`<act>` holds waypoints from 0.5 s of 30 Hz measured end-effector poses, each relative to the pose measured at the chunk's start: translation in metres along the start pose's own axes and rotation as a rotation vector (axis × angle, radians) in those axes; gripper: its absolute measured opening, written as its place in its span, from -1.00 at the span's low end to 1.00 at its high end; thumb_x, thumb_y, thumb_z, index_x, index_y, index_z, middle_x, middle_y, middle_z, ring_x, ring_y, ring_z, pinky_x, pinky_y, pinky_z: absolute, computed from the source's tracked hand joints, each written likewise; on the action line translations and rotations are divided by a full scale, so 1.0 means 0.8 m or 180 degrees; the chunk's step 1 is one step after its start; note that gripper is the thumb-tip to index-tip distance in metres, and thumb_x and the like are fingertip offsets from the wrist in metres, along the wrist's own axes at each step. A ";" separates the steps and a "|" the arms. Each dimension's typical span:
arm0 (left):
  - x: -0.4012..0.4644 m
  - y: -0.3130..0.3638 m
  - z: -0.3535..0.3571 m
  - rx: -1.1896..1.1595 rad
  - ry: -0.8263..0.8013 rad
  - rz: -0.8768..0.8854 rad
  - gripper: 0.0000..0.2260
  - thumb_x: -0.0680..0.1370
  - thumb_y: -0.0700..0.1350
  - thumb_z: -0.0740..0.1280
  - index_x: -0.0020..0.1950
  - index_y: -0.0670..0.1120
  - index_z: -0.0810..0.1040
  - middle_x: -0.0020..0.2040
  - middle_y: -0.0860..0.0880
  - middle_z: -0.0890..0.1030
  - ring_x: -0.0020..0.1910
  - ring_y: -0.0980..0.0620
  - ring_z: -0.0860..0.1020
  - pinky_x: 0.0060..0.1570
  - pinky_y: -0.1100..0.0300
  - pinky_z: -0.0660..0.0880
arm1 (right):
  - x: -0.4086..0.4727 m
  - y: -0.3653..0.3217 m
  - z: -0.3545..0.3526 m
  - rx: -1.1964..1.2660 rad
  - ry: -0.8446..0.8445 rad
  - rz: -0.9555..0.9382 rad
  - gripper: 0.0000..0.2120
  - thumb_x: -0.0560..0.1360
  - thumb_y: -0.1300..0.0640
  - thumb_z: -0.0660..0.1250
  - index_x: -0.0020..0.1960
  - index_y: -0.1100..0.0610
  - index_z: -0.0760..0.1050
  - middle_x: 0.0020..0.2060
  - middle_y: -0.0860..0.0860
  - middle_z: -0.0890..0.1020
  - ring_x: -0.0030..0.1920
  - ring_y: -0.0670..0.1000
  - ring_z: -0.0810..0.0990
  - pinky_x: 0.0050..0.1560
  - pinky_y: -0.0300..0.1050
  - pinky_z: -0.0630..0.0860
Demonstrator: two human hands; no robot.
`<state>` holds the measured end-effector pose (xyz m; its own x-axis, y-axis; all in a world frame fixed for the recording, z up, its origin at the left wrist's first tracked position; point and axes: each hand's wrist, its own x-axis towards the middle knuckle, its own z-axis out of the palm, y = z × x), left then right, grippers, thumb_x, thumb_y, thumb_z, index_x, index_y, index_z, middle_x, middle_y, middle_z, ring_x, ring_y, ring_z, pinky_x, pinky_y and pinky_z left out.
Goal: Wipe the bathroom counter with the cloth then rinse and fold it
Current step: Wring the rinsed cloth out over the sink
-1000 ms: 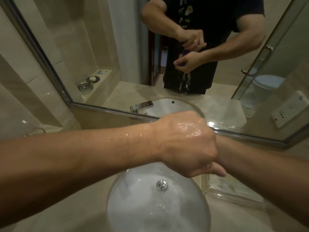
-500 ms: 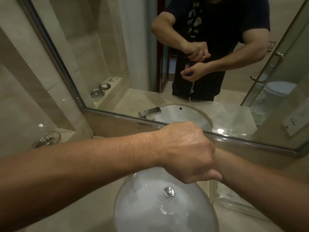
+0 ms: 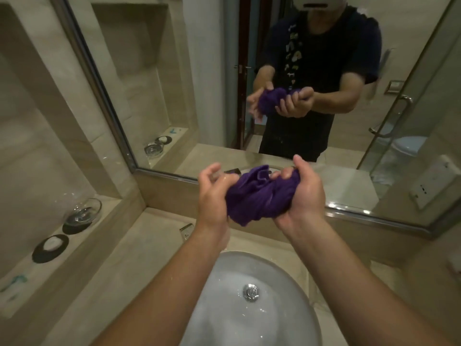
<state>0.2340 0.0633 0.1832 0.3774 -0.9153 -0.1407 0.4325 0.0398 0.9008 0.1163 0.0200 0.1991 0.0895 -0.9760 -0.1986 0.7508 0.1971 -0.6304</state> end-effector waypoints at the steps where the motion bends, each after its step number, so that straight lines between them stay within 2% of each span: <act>1: -0.008 -0.005 -0.002 -0.0167 0.0000 -0.0652 -0.52 0.39 0.02 0.48 0.26 -0.07 0.53 0.12 -0.17 0.68 0.00 -0.09 0.64 -0.02 -0.07 0.62 | -0.001 -0.002 -0.004 -0.0072 0.0017 -0.0103 -0.58 0.63 0.05 0.25 -0.37 0.15 0.37 -0.46 0.03 0.41 -0.42 -0.01 0.44 -0.24 -0.08 0.50; 3: -0.025 -0.011 -0.004 -0.0472 -0.0252 -0.1804 -0.56 0.42 0.10 0.46 0.21 -0.11 0.62 0.05 -0.24 0.71 0.09 -0.26 0.63 0.28 -0.28 0.44 | -0.006 -0.007 -0.005 -0.0286 -0.0042 -0.0365 -0.57 0.64 0.10 0.24 -0.40 0.17 0.37 -0.51 0.02 0.41 -0.45 -0.02 0.44 -0.25 -0.10 0.48; 5: -0.032 -0.011 -0.003 -0.1084 -0.0472 -0.2125 -0.60 0.43 -0.08 0.39 0.22 -0.21 0.61 0.13 -0.32 0.66 0.17 -0.32 0.59 0.34 -0.33 0.35 | -0.006 -0.007 -0.011 -0.0739 -0.0166 -0.0613 -0.56 0.63 0.15 0.24 -0.42 0.20 0.36 -0.52 0.05 0.41 -0.45 -0.01 0.43 -0.24 -0.07 0.45; 7: -0.029 -0.007 0.005 -0.1539 -0.0444 -0.1969 -0.65 0.43 -0.22 0.25 0.17 -0.31 0.57 0.16 -0.37 0.63 0.19 -0.33 0.58 0.27 -0.33 0.40 | -0.009 0.001 -0.013 -0.0992 -0.0145 -0.0743 -0.55 0.63 0.18 0.23 -0.43 0.20 0.36 -0.54 0.06 0.41 -0.46 0.01 0.43 -0.26 -0.06 0.44; 8: -0.029 -0.004 0.011 -0.1717 -0.0421 -0.1889 -0.69 0.46 -0.20 0.23 0.13 -0.32 0.57 0.16 -0.37 0.62 0.18 -0.34 0.59 0.24 -0.32 0.43 | -0.013 0.006 -0.014 -0.0996 -0.0125 -0.0706 -0.54 0.64 0.18 0.22 -0.45 0.20 0.36 -0.54 0.07 0.41 -0.46 0.02 0.43 -0.27 -0.06 0.44; 10: -0.024 -0.004 0.022 -0.1961 -0.0292 -0.1719 -0.69 0.52 0.01 0.37 0.07 -0.23 0.57 0.10 -0.34 0.65 0.10 -0.34 0.63 0.18 -0.32 0.48 | -0.018 0.009 -0.017 -0.0790 -0.0159 -0.0602 -0.51 0.63 0.15 0.22 -0.48 0.18 0.36 -0.53 0.09 0.40 -0.44 0.04 0.43 -0.24 -0.06 0.46; 12: -0.019 -0.007 0.035 -0.1777 -0.0051 -0.1291 -0.59 0.41 0.17 0.50 0.00 -0.13 0.55 -0.08 -0.20 0.70 -0.06 -0.27 0.68 0.07 -0.26 0.57 | -0.019 0.008 -0.016 -0.0413 -0.0073 -0.0464 -0.51 0.62 0.11 0.23 -0.48 0.16 0.36 -0.53 0.06 0.39 -0.43 0.04 0.41 -0.23 -0.06 0.46; 14: -0.014 -0.018 0.048 -0.1320 0.0377 -0.0667 -0.63 0.33 0.16 0.58 -0.18 -0.08 0.56 -0.25 -0.07 0.62 -0.20 -0.15 0.66 -0.05 -0.09 0.63 | -0.016 0.012 -0.021 0.0113 0.0191 -0.0192 -0.52 0.62 0.07 0.24 -0.46 0.12 0.32 -0.53 0.01 0.36 -0.43 0.01 0.36 -0.21 -0.09 0.44; 15: -0.013 -0.022 0.054 -0.1042 0.0599 -0.0308 -0.69 0.37 0.11 0.58 -0.28 -0.06 0.55 -0.32 -0.02 0.57 -0.29 -0.06 0.61 -0.15 0.03 0.61 | -0.016 0.016 -0.023 0.0333 0.0377 -0.0074 -0.52 0.62 0.05 0.23 -0.47 0.10 0.31 -0.51 -0.01 0.35 -0.42 0.00 0.35 -0.15 -0.07 0.44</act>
<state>0.1871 0.0551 0.1868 0.4527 -0.8327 -0.3189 0.7004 0.1107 0.7051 0.1126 0.0367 0.1795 -0.0017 -0.9612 -0.2759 0.8165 0.1580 -0.5554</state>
